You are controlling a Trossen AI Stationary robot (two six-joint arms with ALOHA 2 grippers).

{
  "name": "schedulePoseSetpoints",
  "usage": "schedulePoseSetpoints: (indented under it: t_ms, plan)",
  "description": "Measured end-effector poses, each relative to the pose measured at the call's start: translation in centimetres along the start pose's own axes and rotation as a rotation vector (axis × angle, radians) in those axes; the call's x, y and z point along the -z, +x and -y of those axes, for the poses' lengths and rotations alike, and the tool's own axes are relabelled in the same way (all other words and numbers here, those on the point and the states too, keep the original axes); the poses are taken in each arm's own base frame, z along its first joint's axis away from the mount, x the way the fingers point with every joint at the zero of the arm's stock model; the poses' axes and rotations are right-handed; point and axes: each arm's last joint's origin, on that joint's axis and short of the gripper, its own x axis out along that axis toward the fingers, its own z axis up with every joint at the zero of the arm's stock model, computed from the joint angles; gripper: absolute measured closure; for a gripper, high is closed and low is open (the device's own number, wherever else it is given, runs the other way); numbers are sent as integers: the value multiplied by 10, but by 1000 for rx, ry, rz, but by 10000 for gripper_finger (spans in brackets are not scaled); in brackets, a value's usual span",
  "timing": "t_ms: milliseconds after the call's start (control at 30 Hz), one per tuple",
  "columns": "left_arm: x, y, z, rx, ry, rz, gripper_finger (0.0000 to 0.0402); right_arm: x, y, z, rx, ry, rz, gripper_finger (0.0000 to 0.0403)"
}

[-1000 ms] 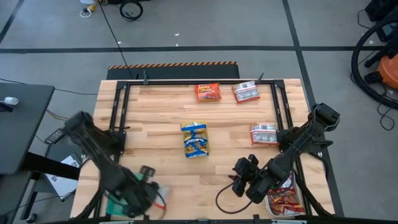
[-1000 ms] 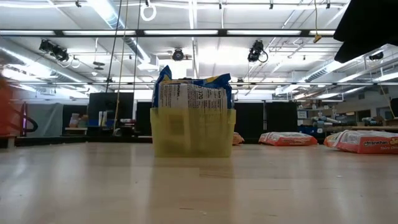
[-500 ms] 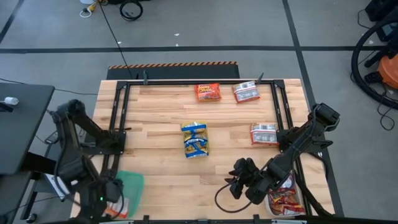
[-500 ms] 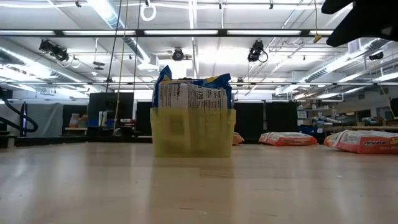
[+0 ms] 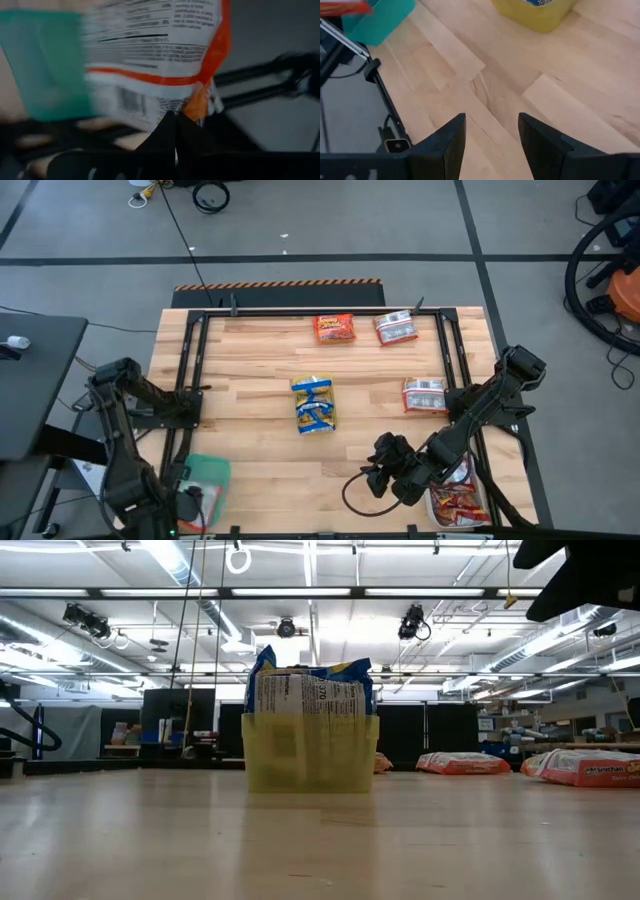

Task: Sort Maruchan noodles
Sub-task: Put the orange noodle pack into the green bin

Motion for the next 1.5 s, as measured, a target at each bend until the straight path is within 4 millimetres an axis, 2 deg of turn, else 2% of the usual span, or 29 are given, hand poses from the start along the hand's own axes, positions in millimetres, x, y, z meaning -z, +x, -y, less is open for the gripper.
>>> schedulePoseSetpoints:
  t_ms: [100,267,400,533,667,800,1067,1300,1400,1500]
  plan:
    - [2,1,0,0,-12,-44,400,3,-2,-2,-15,19,-5,216]
    - [3,-8,2,83,-17,4,400,6,-4,-2,-23,28,-17,216]
    - [4,-5,3,47,-10,24,400,6,-4,-2,-24,30,-28,216]
    - [2,12,1,48,-16,21,400,5,-3,-2,-26,36,-27,216]
    - [-5,37,7,172,-14,45,400,5,-3,-2,-26,37,-26,216]
    - [-5,44,7,190,-21,66,400,5,-3,-4,-43,46,-25,216]
    - [-1,44,0,117,-47,25,377,5,-3,-4,-45,31,-32,216]
    - [-1,43,2,147,-52,5,349,-3,1,-4,-32,-82,-57,216]
    - [-2,32,3,149,-56,-3,338,-17,0,-10,-21,-161,-50,216]
    - [-3,9,0,131,-63,45,332,-36,-7,-19,9,-256,-21,216]
